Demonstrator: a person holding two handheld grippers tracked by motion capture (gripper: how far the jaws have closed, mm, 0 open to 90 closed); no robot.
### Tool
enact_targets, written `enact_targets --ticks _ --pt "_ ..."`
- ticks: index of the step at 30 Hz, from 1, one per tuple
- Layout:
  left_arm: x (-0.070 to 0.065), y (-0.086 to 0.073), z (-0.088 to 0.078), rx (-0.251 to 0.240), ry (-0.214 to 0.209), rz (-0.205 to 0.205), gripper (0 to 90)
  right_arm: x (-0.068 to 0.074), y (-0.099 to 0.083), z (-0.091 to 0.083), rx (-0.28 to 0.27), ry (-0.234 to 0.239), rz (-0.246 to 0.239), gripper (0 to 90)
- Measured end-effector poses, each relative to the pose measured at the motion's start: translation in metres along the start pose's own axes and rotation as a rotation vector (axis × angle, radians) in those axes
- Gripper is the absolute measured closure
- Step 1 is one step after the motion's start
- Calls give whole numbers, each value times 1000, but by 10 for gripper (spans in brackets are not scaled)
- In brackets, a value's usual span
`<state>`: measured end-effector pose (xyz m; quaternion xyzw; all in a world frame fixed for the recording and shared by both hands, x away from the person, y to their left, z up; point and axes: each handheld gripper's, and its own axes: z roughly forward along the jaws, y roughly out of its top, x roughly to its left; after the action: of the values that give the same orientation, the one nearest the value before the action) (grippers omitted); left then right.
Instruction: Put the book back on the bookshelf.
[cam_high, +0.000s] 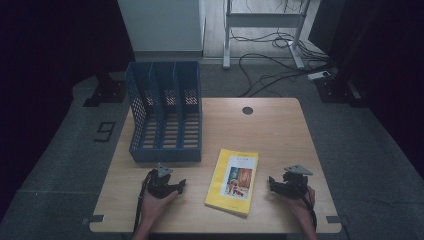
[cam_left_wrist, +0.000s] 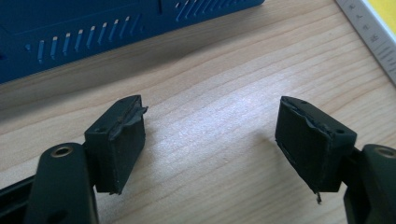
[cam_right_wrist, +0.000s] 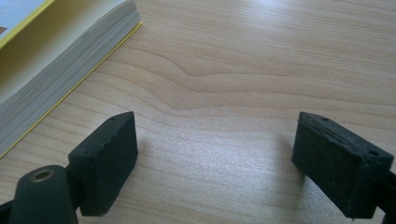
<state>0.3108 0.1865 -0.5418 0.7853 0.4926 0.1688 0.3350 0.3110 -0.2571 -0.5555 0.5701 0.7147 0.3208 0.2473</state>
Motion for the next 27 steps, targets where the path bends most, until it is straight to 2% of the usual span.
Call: enact_targets --ticks 5,7,9,10,13,17,20,22,25,27 --pt "-1 5 -6 -41 -20 -6 249 0 -1 -1 -5 -8 13 153" --pt "0 6 -7 -48 -22 -13 280 0 -1 -2 -8 -7 19 155" --pt "3 8 -10 -69 -21 -40 285 1 0 -2 -9 10 27 166" --pt "3 8 -10 -69 -21 -40 285 1 0 -3 -8 19 33 170" --pt "4 10 -13 -85 -48 -57 276 2 3 -5 -28 20 30 177" --pt "0 15 -15 -94 -62 -45 266 7 8 -7 -51 35 20 187" --pt "-3 20 -15 -88 -51 -31 267 11 16 -10 -75 50 13 194" --pt "-9 30 -16 -93 -77 -26 269 14 22 -13 -95 59 17 198" --pt "-13 35 -16 -103 -93 -21 272 19 28 -14 -109 71 16 199" --pt "-18 42 -13 -109 -118 -19 274 28 35 -16 -131 87 9 201"
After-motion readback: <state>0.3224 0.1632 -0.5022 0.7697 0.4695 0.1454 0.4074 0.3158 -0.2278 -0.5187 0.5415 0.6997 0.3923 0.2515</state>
